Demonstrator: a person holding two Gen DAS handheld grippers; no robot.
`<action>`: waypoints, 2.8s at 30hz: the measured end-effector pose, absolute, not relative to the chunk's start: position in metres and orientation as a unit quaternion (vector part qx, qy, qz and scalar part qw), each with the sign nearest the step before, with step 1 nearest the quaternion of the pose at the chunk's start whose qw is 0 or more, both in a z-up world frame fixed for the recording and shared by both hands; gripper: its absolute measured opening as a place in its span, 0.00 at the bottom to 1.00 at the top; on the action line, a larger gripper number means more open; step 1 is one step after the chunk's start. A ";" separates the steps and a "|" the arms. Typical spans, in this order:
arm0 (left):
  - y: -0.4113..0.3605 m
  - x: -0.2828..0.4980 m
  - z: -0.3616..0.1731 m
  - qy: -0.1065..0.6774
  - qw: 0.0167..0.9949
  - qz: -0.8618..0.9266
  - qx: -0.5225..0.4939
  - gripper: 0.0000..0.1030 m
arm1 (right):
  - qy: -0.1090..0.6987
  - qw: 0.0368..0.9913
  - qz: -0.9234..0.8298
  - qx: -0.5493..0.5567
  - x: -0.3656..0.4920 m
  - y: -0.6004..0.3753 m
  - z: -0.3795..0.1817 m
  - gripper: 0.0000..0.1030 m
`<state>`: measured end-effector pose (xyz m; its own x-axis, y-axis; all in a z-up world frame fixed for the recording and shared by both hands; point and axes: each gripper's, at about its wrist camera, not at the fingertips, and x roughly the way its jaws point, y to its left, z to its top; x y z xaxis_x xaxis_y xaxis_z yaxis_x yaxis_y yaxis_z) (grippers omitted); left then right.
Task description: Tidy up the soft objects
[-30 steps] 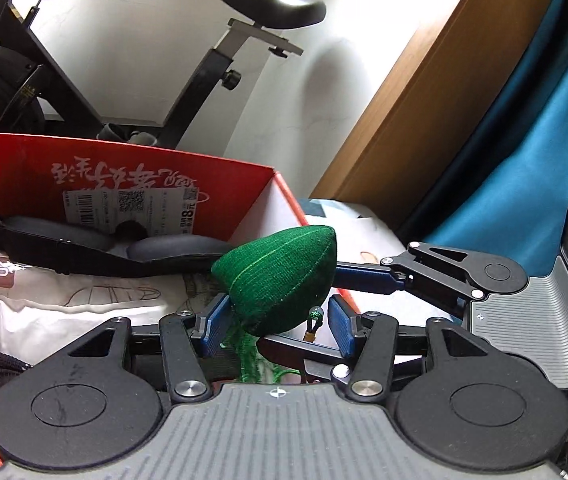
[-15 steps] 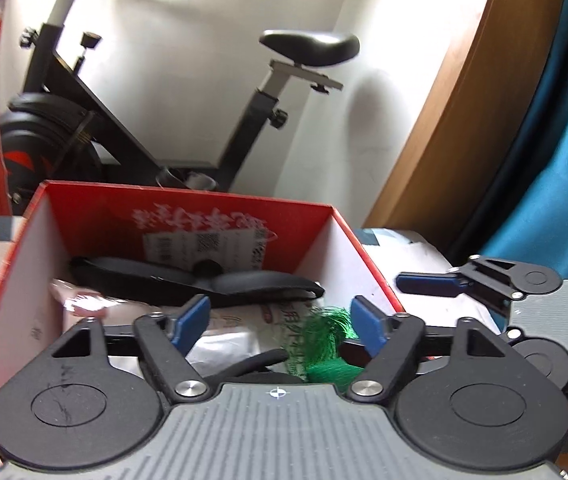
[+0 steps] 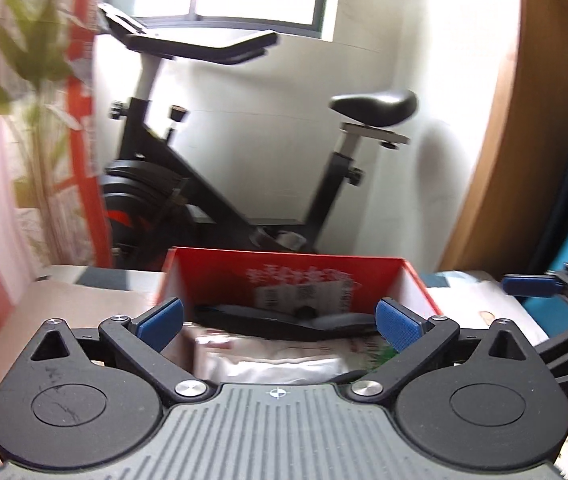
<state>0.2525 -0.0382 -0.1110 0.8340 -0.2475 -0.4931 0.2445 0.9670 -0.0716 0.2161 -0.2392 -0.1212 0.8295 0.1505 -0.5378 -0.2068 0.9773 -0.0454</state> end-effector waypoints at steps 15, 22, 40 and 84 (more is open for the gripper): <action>-0.019 0.185 -0.060 0.205 0.976 -0.006 0.069 1.00 | 0.215 0.974 0.072 0.015 0.154 -0.225 -0.063 1.00; -0.009 0.138 -0.033 0.171 0.983 -0.003 0.058 1.00 | 0.184 0.979 0.063 0.059 0.110 -0.219 -0.032 1.00; -0.003 0.008 -0.003 0.144 0.988 0.005 0.047 1.00 | 0.163 0.983 0.040 0.069 -0.026 -0.187 -0.002 1.00; -0.005 -0.042 0.003 0.126 0.991 0.006 0.038 1.00 | 0.132 0.990 0.021 0.051 -0.066 -0.177 -0.009 1.00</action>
